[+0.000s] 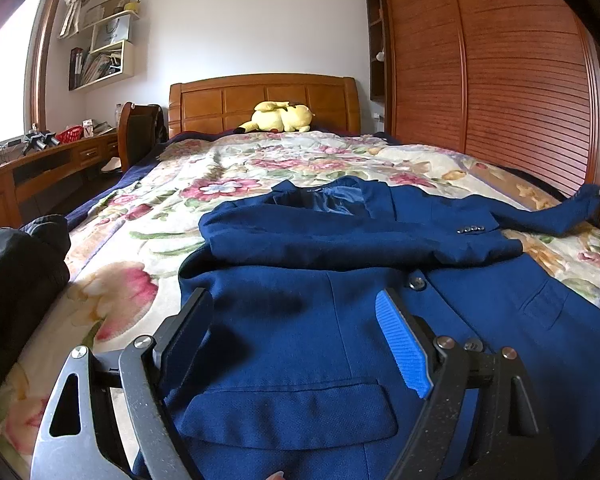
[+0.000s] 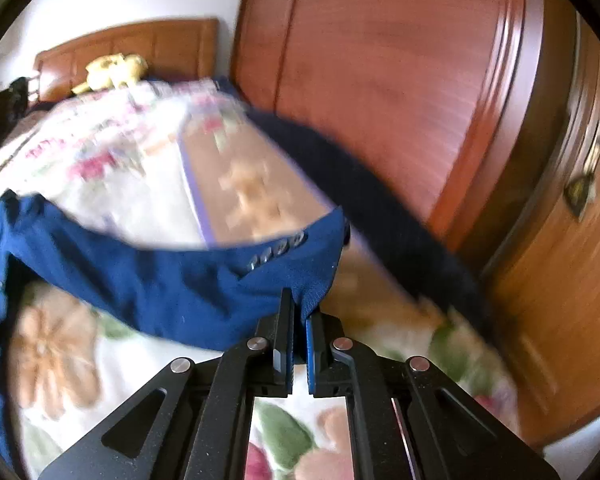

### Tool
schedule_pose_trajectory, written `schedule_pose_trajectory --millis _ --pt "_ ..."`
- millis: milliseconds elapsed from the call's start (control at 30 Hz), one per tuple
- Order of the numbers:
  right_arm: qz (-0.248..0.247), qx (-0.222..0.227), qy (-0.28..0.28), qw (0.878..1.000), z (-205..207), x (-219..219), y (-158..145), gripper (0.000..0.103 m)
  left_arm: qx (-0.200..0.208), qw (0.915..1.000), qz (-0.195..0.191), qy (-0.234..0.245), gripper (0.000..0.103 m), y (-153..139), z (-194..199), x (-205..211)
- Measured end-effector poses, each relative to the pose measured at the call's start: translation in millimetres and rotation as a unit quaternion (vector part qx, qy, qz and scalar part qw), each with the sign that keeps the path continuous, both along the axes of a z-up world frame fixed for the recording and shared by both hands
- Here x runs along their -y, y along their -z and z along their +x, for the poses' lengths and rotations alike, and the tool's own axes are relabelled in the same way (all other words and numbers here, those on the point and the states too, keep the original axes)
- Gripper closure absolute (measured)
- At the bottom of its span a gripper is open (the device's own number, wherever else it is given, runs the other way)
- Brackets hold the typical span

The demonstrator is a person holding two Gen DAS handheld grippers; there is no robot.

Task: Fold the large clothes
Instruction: 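Grasp the navy jacket's side edge with the right gripper and lift it, then fold the lifted jacket side over the front and open the right gripper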

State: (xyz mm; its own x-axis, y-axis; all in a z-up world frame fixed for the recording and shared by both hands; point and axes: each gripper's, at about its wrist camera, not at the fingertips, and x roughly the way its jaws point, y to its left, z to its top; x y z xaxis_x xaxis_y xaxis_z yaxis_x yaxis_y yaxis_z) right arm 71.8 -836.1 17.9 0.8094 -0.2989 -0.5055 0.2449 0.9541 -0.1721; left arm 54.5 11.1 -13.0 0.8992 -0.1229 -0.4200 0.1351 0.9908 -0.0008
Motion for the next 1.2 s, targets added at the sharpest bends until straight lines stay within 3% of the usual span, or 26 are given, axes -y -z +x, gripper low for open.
schedule_pose_trajectory --millis 233,467,800,1000,1100,1133,1167,1200 --pt "-0.051 0.079 -0.062 0.994 -33 -72 -84 0.099 0.005 0.9999 -0.011 0.002 0.019 -2 -3 -4" --pt "-0.085 0.128 -0.160 0.975 -67 -171 -145 0.100 0.014 0.9995 -0.028 0.011 0.019 -14 -14 -11" --pt "-0.100 0.162 -0.317 0.929 -114 -310 -167 0.099 0.030 0.9991 -0.026 0.010 0.019 -34 -32 -35" --pt "-0.086 0.148 -0.385 0.907 -141 -365 -167 0.099 0.030 0.9983 -0.048 -0.016 0.019 -38 -32 -65" --pt "-0.083 0.125 -0.406 0.902 -131 -373 -161 0.075 0.030 0.9977 -0.054 -0.026 0.019 -39 -31 -76" --pt "-0.084 0.124 -0.411 0.899 -132 -373 -160 0.057 0.029 0.9976 -0.056 -0.029 0.019 -39 -31 -80" --pt "-0.082 0.123 -0.416 0.897 -123 -363 -159 0.047 0.029 0.9974 -0.057 -0.031 0.019 -39 -31 -83" --pt "-0.077 0.122 -0.421 0.896 -123 -361 -158 0.045 0.029 0.9973 -0.059 -0.032 0.019 -39 -31 -85"
